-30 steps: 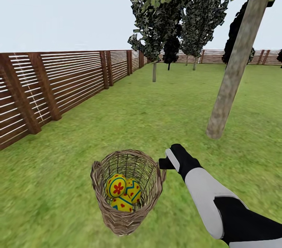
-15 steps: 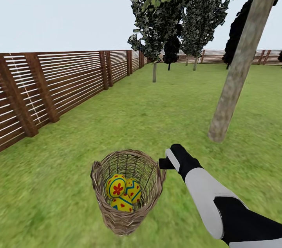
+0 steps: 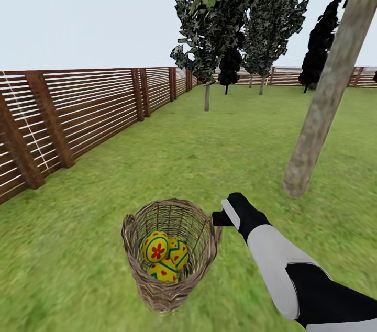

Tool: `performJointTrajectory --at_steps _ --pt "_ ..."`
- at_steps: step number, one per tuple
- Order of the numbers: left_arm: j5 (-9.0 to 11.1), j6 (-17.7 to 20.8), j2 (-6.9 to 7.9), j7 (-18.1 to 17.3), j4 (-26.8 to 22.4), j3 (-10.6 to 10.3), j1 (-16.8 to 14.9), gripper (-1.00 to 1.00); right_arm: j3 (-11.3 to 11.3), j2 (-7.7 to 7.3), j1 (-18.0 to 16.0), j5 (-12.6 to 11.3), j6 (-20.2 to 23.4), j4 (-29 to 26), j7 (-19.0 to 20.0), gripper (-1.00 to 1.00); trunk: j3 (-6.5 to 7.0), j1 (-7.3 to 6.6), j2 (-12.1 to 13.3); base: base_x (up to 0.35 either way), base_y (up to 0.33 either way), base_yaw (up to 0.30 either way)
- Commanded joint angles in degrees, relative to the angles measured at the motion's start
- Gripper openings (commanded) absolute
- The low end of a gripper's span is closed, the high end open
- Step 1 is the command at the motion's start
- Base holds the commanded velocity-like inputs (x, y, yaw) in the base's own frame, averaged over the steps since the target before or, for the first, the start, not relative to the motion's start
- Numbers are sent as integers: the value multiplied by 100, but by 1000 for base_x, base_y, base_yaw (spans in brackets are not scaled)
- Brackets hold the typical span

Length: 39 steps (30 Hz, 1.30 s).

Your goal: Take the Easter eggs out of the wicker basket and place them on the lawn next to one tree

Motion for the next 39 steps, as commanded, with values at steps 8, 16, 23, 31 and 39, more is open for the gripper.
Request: performJointTrajectory --at_steps 8,16,23,31,39 --pt "38 32 2 35 215 -12 -141 100 -34 7 -4 -110 -66 -3 -40 -100 -8 5 -7 333 0 0" --pt "38 26 2 35 313 -12 -167 100 -34 7 -4 -110 -66 -4 -40 -100 -8 5 -7 334 0 0" --pt "41 24 2 35 339 -12 -189 100 -34 7 -5 -109 -66 -4 -40 -100 -8 5 -7 335 0 -119" --pt "46 19 2 35 340 -12 -189 100 -34 7 -3 -110 -66 -4 -39 -100 -8 5 -7 336 58 -115" --pt "47 15 2 35 340 -12 -189 100 -34 7 -3 -110 -67 -4 -35 -100 -8 5 -7 336 91 -221"
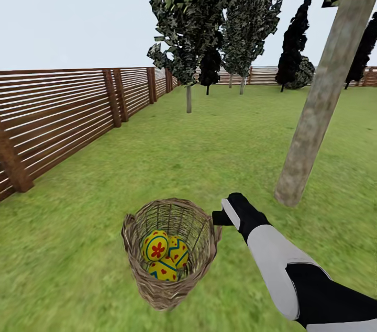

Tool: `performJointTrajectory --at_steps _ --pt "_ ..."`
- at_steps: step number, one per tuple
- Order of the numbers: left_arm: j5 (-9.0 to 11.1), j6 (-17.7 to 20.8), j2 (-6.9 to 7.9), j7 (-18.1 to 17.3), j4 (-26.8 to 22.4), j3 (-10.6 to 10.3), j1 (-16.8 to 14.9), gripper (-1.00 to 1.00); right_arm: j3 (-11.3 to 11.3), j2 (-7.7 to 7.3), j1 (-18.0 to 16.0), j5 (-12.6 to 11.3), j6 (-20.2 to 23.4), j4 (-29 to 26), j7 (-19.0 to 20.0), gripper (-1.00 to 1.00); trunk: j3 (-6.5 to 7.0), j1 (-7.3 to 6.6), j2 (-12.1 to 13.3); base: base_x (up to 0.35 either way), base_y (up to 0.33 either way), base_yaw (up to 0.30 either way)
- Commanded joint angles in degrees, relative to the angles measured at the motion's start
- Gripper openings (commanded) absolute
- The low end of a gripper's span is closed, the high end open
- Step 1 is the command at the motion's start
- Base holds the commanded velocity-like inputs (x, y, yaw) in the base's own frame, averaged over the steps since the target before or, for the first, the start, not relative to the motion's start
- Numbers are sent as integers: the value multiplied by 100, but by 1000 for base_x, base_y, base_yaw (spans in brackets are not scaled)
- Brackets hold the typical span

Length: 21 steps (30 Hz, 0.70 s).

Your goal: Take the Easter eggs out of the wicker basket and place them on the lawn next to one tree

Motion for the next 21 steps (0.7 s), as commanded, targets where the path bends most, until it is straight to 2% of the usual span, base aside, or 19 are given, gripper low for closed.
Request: performJointTrajectory --at_steps 1,5,12,21 --pt "45 31 1 19 -17 -13 4 100 -43 8 -7 -105 9 -6 -42 -100 -8 5 -7 336 81 -276" --pt "45 30 1 19 -17 -13 4 100 -43 8 -6 -105 7 -6 -39 -100 -8 5 -7 336 80 -237" --pt "45 30 8 19 -17 -13 4 100 -43 8 -6 -105 2 -6 -38 -100 -8 5 -7 336 81 -56" --pt "45 30 9 19 -17 -13 4 100 -43 8 -6 -105 1 -6 -36 -100 -8 5 -7 336 81 -243"
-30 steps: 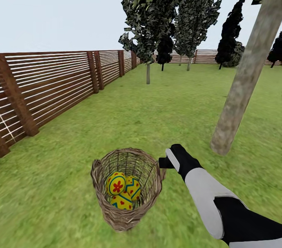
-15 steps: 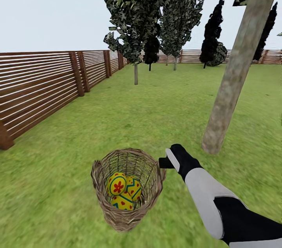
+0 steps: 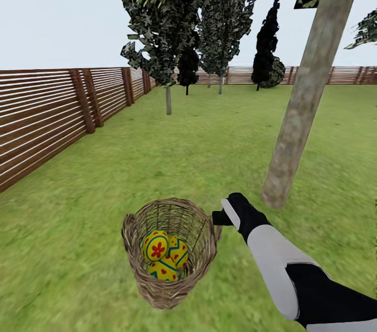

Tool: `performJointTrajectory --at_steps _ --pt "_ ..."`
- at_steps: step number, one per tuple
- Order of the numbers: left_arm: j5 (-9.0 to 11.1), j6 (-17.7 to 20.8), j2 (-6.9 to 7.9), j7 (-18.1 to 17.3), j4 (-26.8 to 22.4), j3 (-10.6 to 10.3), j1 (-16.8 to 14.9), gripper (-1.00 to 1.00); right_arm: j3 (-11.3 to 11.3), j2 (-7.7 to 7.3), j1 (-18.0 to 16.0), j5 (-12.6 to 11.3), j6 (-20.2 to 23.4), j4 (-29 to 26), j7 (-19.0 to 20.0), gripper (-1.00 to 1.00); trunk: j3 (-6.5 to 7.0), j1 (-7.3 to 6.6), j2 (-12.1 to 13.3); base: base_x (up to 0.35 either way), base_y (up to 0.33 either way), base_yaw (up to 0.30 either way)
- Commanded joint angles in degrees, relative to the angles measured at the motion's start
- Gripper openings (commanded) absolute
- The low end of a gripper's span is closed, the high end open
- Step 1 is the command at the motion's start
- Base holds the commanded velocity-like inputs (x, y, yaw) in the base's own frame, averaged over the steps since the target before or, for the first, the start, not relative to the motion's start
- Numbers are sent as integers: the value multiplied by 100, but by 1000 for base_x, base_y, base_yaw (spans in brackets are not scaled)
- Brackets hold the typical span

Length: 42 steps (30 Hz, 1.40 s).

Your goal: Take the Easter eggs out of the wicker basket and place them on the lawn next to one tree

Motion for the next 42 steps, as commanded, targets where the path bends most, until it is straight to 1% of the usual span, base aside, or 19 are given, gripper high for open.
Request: performJointTrajectory --at_steps 1,8,18,31,33,34,35,36,37,38,39,40,41,42 --pt "45 31 1 19 -17 -13 4 100 -43 8 -5 -108 10 -6 -40 -100 -7 5 -7 337 81 -121" --pt "45 31 1 19 -17 -13 4 100 -43 8 -5 -108 9 -6 -41 -100 -7 5 -7 336 81 -46" --pt "45 31 1 19 -17 -14 4 100 -43 8 -5 -108 9 -6 -42 -100 -7 5 -7 336 100 -223" --pt "45 31 1 19 -17 -14 4 100 -43 8 -5 -108 9 -6 -40 -100 -7 5 -7 336 127 -11" --pt "74 48 62 16 -20 -16 1 100 -43 8 -5 -108 9 -6 -40 -100 -7 5 -7 336 44 0" --pt "99 90 189 23 -22 -14 -14 100 -43 8 -5 -108 9 -6 -40 -100 -7 5 -7 336 18 0" --pt "96 141 394 22 -21 -14 -111 100 -43 8 -5 -108 9 -6 -40 -100 -7 5 -7 336 9 0" --pt "99 337 656 21 -24 -4 -247 100 -43 8 -5 -108 9 -6 -40 -100 -7 5 -7 336 5 0" --pt "112 587 881 22 -40 4 -345 100 -43 8 -5 -108 9 -6 -42 -100 -7 5 -7 336 3 0" --pt "155 1048 1291 25 -65 17 -552 100 -43 8 -5 -108 9 -6 -43 -100 -7 5 -7 337 2 0" --pt "240 1373 1593 26 -76 22 -745 100 -43 8 -5 -108 9 -6 -45 -100 -7 5 -7 337 1 0" --pt "481 2092 2094 36 -83 22 -1289 100 -43 8 -5 -108 9 -7 -48 -100 -7 5 -7 337 0 0" --pt "558 2432 2261 43 -79 22 -1592 100 -43 8 -5 -108 9 -7 -48 -100 -7 5 -7 337 0 0" --pt "631 2894 2395 42 -68 25 -2006 100 -43 8 -5 -108 9 -6 -49 -100 -7 5 -7 337 0 0"
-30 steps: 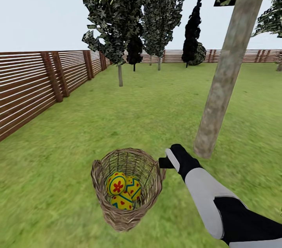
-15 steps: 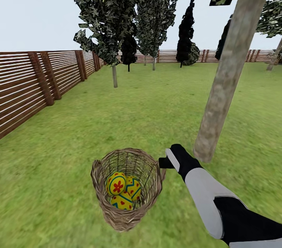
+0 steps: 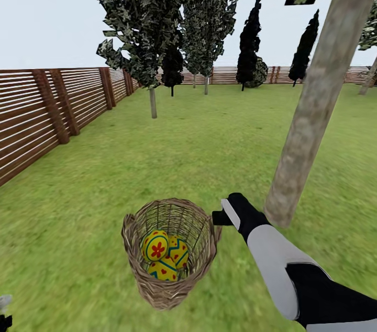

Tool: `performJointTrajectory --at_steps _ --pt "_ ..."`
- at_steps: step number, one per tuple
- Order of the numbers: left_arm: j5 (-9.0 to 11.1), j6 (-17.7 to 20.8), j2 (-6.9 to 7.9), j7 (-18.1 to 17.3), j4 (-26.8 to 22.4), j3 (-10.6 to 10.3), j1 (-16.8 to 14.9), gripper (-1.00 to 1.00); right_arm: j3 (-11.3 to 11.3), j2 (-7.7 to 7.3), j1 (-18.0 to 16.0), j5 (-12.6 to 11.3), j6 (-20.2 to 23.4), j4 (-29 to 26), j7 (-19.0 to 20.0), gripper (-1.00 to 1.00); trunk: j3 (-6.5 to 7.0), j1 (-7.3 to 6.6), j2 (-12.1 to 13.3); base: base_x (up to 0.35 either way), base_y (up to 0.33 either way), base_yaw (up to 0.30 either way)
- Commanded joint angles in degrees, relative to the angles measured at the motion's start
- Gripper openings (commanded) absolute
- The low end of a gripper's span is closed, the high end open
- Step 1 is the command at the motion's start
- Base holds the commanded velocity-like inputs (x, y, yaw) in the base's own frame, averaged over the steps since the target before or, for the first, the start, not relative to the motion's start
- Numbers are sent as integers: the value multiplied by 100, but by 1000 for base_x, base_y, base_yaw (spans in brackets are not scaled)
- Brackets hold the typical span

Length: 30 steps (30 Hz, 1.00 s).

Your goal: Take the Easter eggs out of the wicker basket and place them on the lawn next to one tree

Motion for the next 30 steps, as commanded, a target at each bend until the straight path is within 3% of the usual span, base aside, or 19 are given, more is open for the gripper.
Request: performJointTrajectory --at_steps 1,3,5,6,9,14,18,23,26,30 --pt "85 332 42 30 6 6 -220 100 -43 7 -5 -105 10 -8 -40 -100 -11 5 -9 337 0 0" --pt "148 726 70 26 2 15 -475 100 -43 7 -5 -105 10 -8 -40 -100 -11 5 -9 337 0 0" --pt "242 677 -132 19 0 20 -553 100 -43 7 -5 -105 10 -8 -40 -100 -11 5 -9 338 0 0" --pt "254 329 -295 31 27 19 -570 100 -43 7 -5 -105 10 -8 -40 -100 -11 5 -9 338 0 0" --pt "296 -543 -491 42 472 18 -584 100 -43 7 -5 -105 10 -8 -34 -100 -11 5 -9 338 0 0" --pt "326 -1238 -723 48 706 24 -587 100 -43 7 -5 -105 10 -8 -32 -100 -11 5 -9 338 0 0" --pt "500 -1400 -752 76 716 26 -587 100 -43 7 -5 -105 10 -12 -32 -100 -11 5 -9 338 0 0" --pt "566 -1488 -755 93 719 33 -587 100 -43 7 -5 -105 10 -8 -32 -100 -11 5 -9 338 0 -128" --pt "890 -1496 -754 88 717 31 -587 100 -43 7 -5 -105 10 -9 -32 -100 -11 5 -9 338 0 -146" --pt "995 -1498 -746 84 717 27 -587 100 -43 7 -5 -105 10 -8 -32 -100 -11 5 -9 338 0 -23"
